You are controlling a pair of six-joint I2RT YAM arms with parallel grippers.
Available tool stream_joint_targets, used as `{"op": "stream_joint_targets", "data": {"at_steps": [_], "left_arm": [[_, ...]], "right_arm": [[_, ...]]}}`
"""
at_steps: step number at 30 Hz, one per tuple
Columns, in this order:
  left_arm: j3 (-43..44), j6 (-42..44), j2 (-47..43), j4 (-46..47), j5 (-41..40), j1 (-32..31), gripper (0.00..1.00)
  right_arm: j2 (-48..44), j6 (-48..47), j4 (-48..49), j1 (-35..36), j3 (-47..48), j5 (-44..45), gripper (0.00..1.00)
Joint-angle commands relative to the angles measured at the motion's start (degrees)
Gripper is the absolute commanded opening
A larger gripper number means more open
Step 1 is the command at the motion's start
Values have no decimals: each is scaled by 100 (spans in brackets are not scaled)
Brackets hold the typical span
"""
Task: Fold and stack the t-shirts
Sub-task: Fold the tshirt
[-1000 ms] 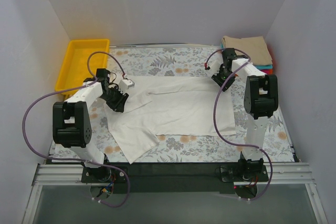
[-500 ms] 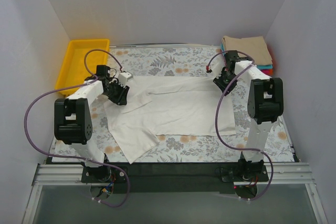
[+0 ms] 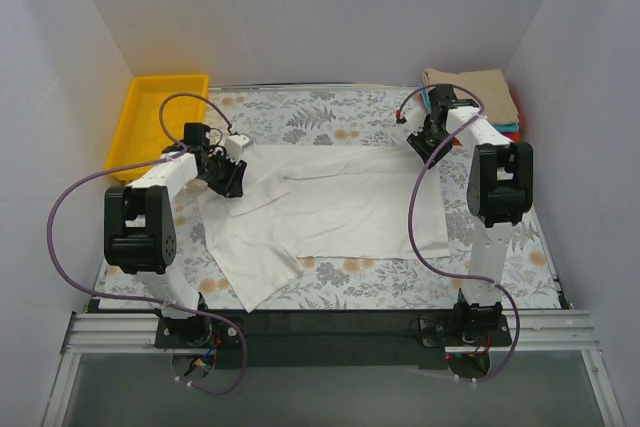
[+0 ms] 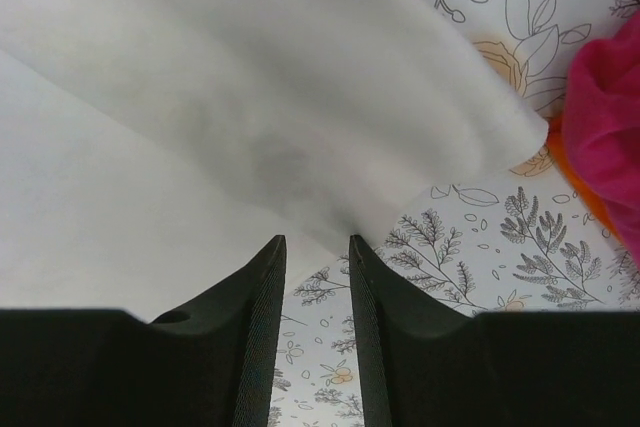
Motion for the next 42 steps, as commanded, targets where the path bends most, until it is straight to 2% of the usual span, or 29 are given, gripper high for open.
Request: {"op": "stream_joint_targets", "data": {"at_steps": [1,10,18,42], "left_arm": [[142,-50,27,133,129,-26,32],[28,3,-17,159,129,-43,32],[-33,11,-17,203,147,-43,32],[-69,-15,18,238,182,-43,33]], "right_arm": [[124,41,-31,-81,215,177,34],[160,463,-268,-371,408,-296,37],[801,938,-980,-704,1339,-1149,31],[898,1219,-1350,-916,1331,-1800,26]]}}
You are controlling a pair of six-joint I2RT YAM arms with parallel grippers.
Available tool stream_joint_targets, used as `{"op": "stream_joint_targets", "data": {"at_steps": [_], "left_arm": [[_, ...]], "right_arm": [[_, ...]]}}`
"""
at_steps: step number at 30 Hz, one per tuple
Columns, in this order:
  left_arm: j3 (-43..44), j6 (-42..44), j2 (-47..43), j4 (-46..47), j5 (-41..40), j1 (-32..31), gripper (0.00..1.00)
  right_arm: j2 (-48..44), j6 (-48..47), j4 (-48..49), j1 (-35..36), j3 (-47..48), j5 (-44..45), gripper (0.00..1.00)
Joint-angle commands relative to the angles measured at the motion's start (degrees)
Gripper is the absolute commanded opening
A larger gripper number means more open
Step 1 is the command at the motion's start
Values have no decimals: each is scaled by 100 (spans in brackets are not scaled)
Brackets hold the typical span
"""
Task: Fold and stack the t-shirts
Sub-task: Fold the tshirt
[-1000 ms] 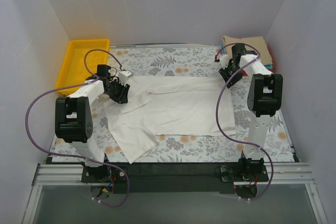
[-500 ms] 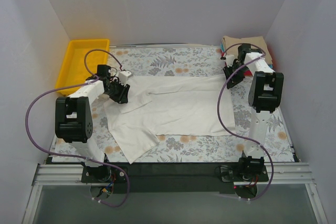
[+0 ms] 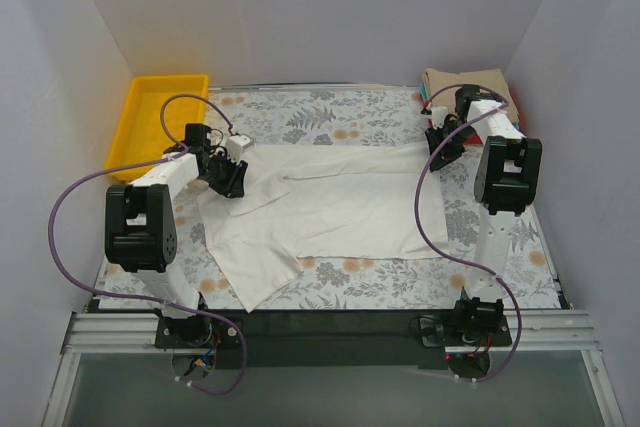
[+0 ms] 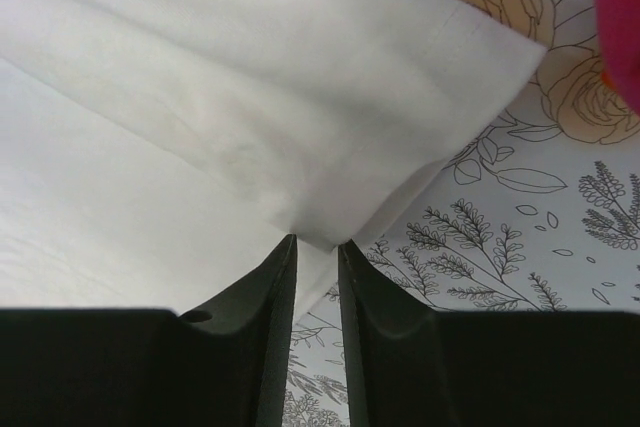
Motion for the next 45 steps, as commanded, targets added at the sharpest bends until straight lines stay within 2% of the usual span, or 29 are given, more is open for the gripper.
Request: {"op": "stream_joint_targets", "data": {"at_steps": [1,8,11,30,45], "left_arm": [[-14,0,-76,94,143,-17,33],[-14,0,-59,94,143,-17,33],[-14,0,-50,103,143,-17,33],[-14,44,-102,68,90,-17,33],[-40,79,-155,32,64,-17,33]], "right_arm": [[-42,65,-185,-40,168,-198,25],[-24,65,-202,-49,230,-171,12],[-24,56,-202,-66,248,-127,1],[-543,-146,-492,-233,107,-189,1],[-718,-418,-554,-321,-604,22,1]]}}
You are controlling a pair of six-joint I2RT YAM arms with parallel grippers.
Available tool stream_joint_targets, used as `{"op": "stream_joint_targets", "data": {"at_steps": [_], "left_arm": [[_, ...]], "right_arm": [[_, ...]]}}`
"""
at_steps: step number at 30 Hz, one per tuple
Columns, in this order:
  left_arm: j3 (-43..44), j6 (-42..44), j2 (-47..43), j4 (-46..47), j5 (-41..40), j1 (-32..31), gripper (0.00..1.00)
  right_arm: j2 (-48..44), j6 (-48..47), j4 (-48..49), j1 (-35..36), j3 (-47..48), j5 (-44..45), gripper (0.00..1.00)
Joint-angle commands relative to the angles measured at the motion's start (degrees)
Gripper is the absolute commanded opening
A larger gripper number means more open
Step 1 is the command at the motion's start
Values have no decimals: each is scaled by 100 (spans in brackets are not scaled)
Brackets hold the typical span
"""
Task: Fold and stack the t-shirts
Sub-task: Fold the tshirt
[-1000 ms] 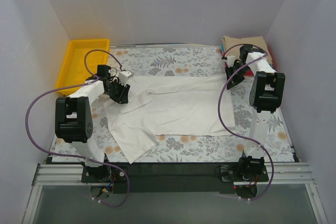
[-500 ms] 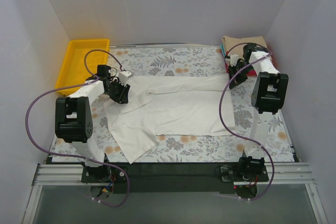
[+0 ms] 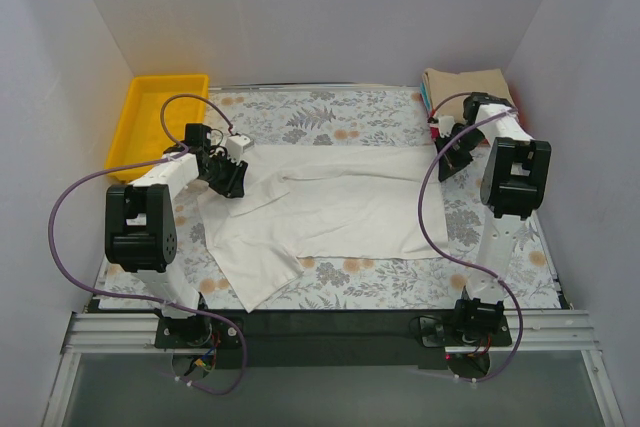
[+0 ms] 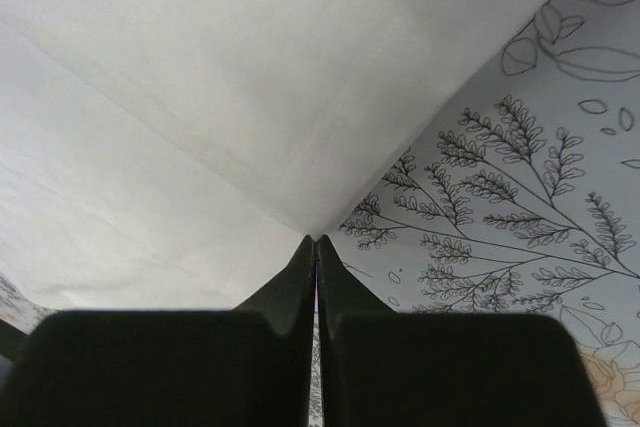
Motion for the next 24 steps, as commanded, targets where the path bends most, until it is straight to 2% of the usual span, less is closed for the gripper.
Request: {"op": "stream_joint_targets", "data": {"at_steps": [1,4,8,11,17,24], "left_arm": [[-38,55,-155,35,64,-17,33],[-38,64,-181,43,143,-17,33],[-38,204,-400,26,633,-35,33],[-29,354,-567,17,696,-227,33],[-187,521,-647,279,381,-878,33],[-196,372,-332,799,29,-1519,30]], "right_arm": [[-460,-156,-154,-98,-152,77,1],[-426,-165,-145,-142,-135,85,1],[-215,-130,-128,-142,40,68,1],[-39,-51,-101,-142,234,68,1],[84,20,-110,-133,410,41,1],[93,29,-119,-133,419,50,1]]}}
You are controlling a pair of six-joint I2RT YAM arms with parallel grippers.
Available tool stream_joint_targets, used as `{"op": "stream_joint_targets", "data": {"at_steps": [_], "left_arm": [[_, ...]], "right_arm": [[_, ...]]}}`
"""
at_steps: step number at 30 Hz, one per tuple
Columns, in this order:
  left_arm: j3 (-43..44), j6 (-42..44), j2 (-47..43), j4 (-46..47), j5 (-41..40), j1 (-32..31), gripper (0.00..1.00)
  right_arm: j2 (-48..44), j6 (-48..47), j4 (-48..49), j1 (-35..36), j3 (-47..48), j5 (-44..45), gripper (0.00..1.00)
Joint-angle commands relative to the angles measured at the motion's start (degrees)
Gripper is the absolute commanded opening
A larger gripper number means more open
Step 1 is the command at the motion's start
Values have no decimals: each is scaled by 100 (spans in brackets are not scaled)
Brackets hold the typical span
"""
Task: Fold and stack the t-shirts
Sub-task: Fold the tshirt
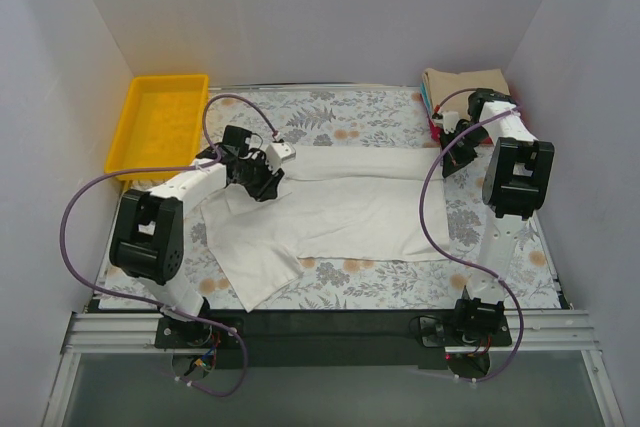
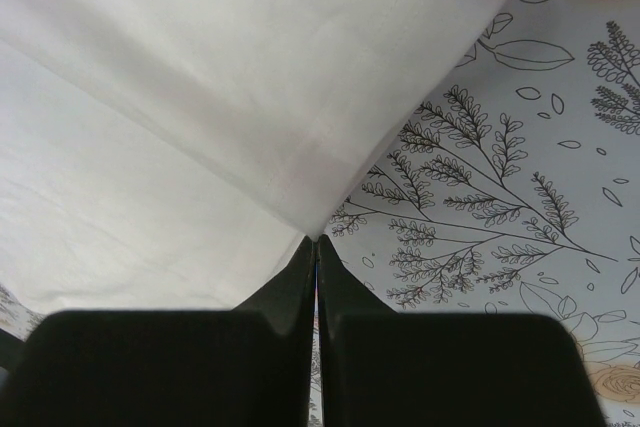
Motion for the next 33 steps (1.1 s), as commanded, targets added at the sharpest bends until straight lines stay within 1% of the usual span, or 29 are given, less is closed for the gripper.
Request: {"op": "stream_joint_targets", "data": {"at_steps": [1,5,12,19,20,23,24,26,30,33], "left_arm": [[48,11,91,410,-201,-232,29],[172,55,407,445,-402,-426,27],[181,117,697,656,-807,-461,29],[198,29,733,709,-877,-444,19],[198,20,733,718,-887,-444,14],[233,-50,733,735,-843,-418,7],[233,-59,724,735,-834,-409,3],[251,-68,689,735,-816,-409,0],[295,-121,531,683,-764,-374,0],[365,-121,311,472,-544,-347,0]], "right_arm": [[84,48,-60,-18,224,-7,1],[93,39,-60,-18,242,2,1],[110,22,-60,-18,259,-7,1],[119,13,-69,-18,250,-33,1],[111,13,-69,-18,250,-33,1],[102,-4,-69,-18,242,-15,1],[93,-4,-69,-18,233,-24,1],[84,-13,-60,-18,233,-15,1],[67,-13,-69,-18,250,-33,1],[40,-13,-69,-18,277,-50,1]]}}
